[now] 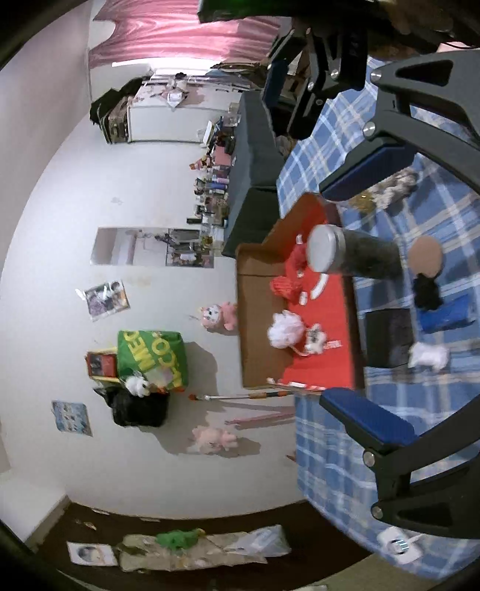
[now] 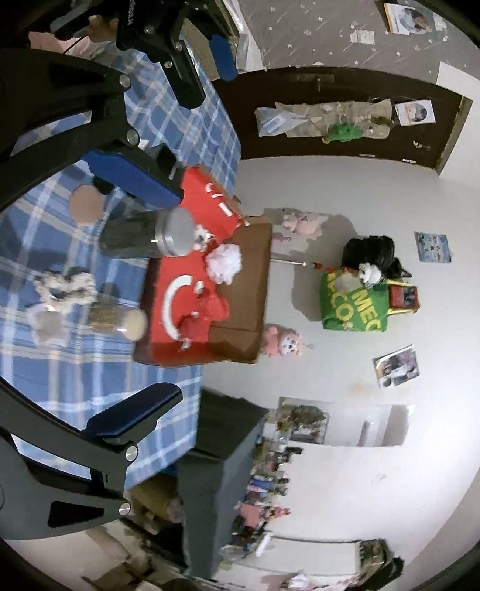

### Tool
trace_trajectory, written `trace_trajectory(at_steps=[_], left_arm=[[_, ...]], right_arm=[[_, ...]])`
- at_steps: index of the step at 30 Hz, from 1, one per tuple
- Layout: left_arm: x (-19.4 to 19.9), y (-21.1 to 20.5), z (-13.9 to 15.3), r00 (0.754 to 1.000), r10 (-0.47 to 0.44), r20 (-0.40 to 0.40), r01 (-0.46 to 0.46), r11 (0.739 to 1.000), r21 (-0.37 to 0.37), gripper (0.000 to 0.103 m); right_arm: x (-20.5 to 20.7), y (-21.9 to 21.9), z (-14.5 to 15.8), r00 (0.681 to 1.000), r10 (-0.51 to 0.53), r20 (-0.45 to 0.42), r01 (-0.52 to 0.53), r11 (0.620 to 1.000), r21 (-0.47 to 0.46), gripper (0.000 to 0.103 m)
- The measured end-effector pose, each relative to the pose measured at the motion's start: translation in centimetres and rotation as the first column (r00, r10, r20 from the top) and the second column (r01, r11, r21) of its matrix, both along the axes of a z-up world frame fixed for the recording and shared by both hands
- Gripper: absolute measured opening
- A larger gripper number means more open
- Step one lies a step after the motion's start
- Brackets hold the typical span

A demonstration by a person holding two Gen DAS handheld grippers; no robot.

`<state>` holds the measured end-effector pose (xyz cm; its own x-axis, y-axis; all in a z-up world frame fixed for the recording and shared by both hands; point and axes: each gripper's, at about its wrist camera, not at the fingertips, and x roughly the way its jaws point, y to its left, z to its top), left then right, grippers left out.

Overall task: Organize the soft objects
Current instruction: 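Move both tools down toward the remaining soft items on the table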

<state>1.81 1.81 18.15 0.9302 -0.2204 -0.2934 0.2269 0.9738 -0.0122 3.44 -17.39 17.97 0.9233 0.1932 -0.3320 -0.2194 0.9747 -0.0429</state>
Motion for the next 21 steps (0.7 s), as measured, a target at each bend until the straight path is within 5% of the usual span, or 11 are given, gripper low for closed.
trace_trajectory(at_steps=[13,21], left_arm=[[0.8,0.4,-9.9,0.980,0.053,-0.194,-0.063,0.997,-0.047,0.103],[2.2,1.6,-12.3,0.965,0.093,-0.245,-0.101,0.995,-0.020,0.103]], right_arm=[[0.6,1.1,-9.3,0.990,-0.069,-0.127,0.062,0.997,-0.054,0.097],[2.6,0.5,-11.9,0.975,-0.069,-0.211,0.064,0.997,-0.032,0.097]])
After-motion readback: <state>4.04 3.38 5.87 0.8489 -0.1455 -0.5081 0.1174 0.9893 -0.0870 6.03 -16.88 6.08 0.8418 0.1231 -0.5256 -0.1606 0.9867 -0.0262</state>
